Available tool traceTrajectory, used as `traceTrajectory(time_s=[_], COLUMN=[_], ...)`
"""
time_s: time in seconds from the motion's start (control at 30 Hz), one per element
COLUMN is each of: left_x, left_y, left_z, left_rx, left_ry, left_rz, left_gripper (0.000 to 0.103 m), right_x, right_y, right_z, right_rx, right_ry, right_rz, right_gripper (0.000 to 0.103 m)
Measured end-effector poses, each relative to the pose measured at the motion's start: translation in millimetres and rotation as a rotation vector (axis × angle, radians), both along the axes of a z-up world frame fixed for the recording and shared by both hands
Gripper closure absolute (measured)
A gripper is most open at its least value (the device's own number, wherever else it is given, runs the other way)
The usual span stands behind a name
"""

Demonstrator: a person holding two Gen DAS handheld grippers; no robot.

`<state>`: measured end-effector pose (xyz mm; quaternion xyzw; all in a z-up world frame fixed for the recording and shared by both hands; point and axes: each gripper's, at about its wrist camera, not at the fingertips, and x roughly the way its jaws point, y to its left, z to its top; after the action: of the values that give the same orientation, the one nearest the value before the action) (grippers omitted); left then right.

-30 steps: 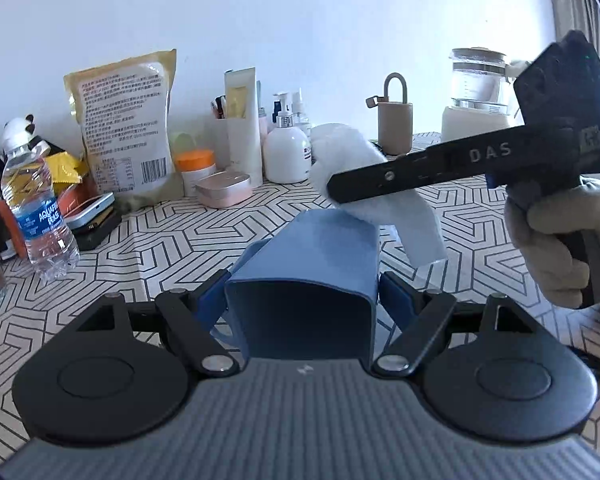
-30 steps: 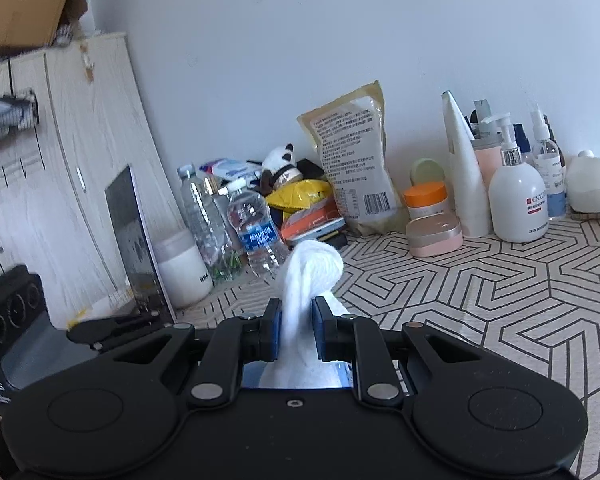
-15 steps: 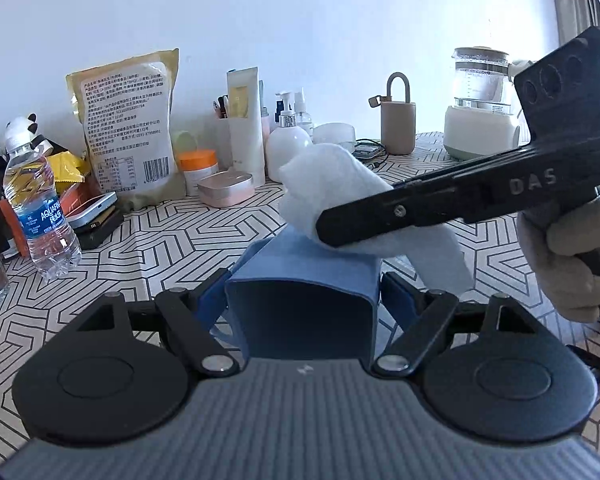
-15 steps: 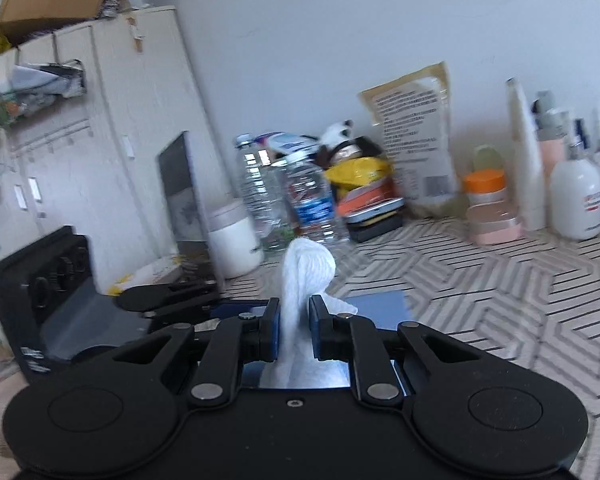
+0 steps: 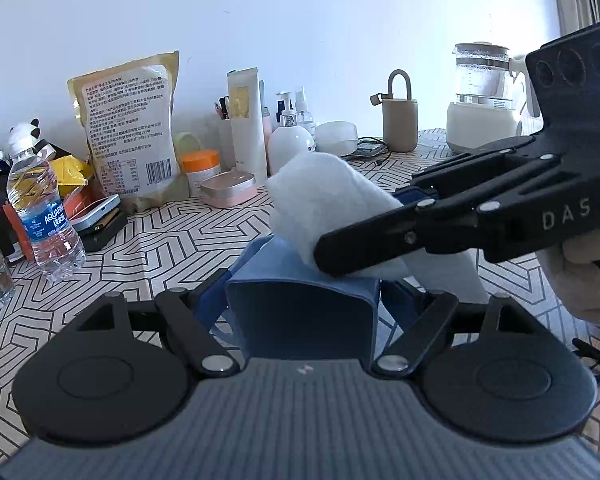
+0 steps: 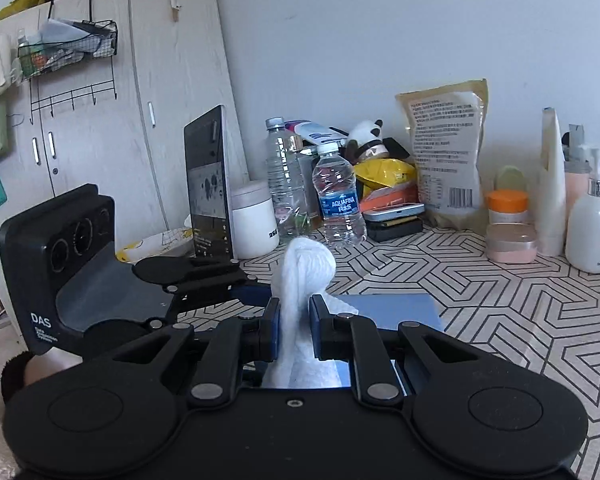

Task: Clean container
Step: 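Rub the wipe over the container's rim and handle with the right tool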

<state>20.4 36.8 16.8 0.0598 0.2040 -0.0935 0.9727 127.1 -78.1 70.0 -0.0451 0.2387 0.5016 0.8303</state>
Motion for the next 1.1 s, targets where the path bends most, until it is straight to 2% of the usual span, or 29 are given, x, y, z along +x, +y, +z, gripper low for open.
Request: traceTrajectory(time_s=[0.13,0.27,0.33,0.57,0.7,0.93,1.0,1.1], left_x=[0,-1,-1,-1,-1,-1,-1,1], left_y=[0,1,1,1,6,4,4,4], left_z=[0,0,0,0,0,0,0,-1], left_rx=[-0.003,-0.005,-0.007,-0.014,-0.041,-0.032,-0.029,-0.017], left_ry=[-0.001,-0.001,-0.002,-0.004,-0.003,-0.003,-0.003,-0.001], left_rz=[-0.001,-0.002,-0.003,-0.003,-0.001,-0.002,-0.002,-0.001], left_gripper=[0.021,0.021,0.021,0.021,0.021,0.022,0.022,0.022], right_x=[6,10,8,8,9,14,14,11], right_y=[-9,-14,-12,-14,-15,-20,-21,-15], right_z=[0,0,-1,-3,-3,-2,-2,-4], right_rx=[-0.022,-0.019,-0.017,0.085,0.081,0.033,0.046,0.075], right_ry=[-0.027,-0.024,-0.027,0.132,0.121,0.040,0.055,0.096], right_rz=[-0.116,-0.155,-0.134,0.030,0.001,-0.169,-0.151,-0.049], right_gripper=[0.085,0.084,0.084,0.084,0.085,0.084,0.084,0.084])
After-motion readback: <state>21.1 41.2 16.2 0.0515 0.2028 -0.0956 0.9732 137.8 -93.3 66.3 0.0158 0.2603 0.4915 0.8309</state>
